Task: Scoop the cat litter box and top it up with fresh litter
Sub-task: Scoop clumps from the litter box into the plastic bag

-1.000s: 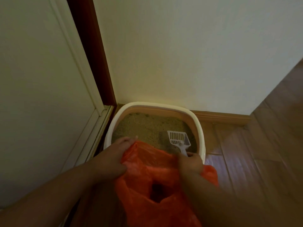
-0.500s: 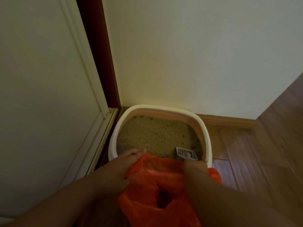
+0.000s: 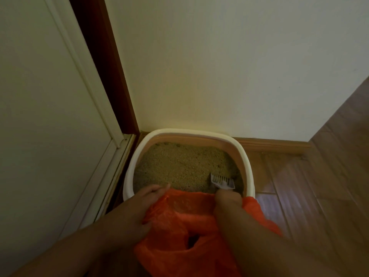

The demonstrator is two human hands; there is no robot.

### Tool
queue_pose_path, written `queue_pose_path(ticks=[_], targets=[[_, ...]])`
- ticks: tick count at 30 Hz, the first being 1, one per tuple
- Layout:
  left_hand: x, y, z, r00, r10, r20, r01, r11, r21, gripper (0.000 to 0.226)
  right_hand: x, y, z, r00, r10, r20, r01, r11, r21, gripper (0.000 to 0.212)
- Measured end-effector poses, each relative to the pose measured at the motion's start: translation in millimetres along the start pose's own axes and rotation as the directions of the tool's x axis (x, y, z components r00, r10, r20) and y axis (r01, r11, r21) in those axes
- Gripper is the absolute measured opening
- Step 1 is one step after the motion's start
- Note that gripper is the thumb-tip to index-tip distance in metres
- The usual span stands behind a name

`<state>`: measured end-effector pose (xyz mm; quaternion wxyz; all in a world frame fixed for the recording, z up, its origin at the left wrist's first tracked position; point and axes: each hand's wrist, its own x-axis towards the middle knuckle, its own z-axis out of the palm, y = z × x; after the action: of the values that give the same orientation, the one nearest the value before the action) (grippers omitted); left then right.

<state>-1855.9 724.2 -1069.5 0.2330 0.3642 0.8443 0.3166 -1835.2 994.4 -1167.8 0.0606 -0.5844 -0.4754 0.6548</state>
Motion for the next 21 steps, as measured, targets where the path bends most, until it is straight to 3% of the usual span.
queue_pose_path(ticks=[4,10,15,21], targets=[[2.4,-2.3,4.8,1.0,0.006,0.013,-0.006,1.0,0.004,0.085,-1.3,1.4,8.3,0.991,-0.026,-0.129,0.024,1.0,-0.015,0.054],[7.2,-5.8,8.3,1.0,0.01,-0.013,-0.01,1.0,0.017,0.08,0.5,11.3,14.3,0.978,-0.073,-0.196,0.068,0.997,-0.035,0.059],[9.5,-6.4,8.8,1.0,-0.001,-0.015,0.001,0.999,0.032,0.079,5.2,5.6,13.9,0.983,0.04,-0.177,-0.031,0.998,0.051,0.058],[12.5,-4.0,8.4,1.0,-0.011,-0.027,0.012,0.999,0.045,0.078,13.3,11.3,12.5,0.984,0.001,-0.179,0.0,1.0,0.002,0.049]])
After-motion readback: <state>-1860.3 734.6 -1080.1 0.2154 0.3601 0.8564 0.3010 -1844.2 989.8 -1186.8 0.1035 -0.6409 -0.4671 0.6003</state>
